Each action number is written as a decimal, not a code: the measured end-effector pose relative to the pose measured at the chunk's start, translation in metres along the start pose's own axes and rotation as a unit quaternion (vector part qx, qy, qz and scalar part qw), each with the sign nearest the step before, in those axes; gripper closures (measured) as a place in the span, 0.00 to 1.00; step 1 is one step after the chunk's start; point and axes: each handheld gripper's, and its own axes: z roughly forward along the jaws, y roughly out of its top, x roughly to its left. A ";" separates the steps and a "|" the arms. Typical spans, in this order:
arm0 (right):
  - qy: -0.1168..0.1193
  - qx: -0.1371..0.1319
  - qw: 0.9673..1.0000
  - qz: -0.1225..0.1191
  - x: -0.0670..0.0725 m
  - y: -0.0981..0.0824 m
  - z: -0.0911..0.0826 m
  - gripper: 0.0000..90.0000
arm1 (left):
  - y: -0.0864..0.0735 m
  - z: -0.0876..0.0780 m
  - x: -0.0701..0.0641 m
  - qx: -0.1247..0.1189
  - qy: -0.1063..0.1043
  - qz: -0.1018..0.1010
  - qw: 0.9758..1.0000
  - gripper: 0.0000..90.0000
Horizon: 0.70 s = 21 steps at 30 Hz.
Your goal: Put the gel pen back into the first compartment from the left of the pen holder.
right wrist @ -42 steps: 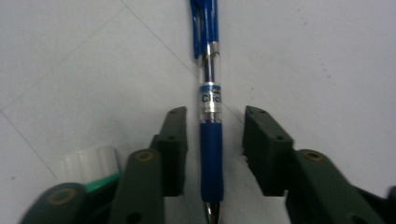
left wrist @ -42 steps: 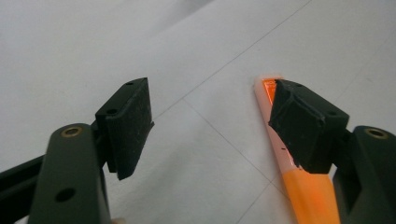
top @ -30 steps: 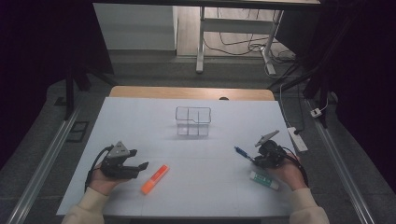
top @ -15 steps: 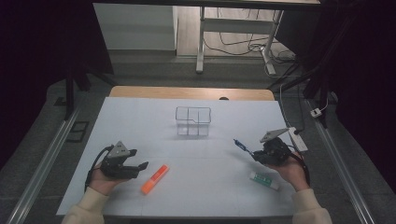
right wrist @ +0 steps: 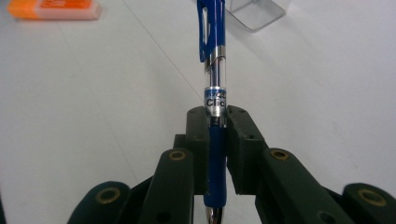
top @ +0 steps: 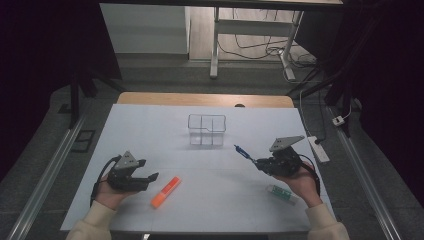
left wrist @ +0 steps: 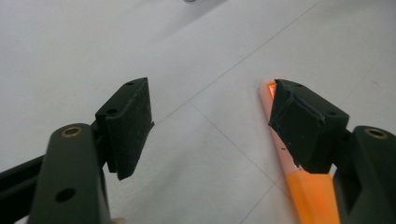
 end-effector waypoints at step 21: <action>0.005 -0.011 1.000 -0.018 0.017 0.014 0.016 0.88 | 0.007 0.000 -0.001 -0.007 -0.006 0.011 1.000 0.33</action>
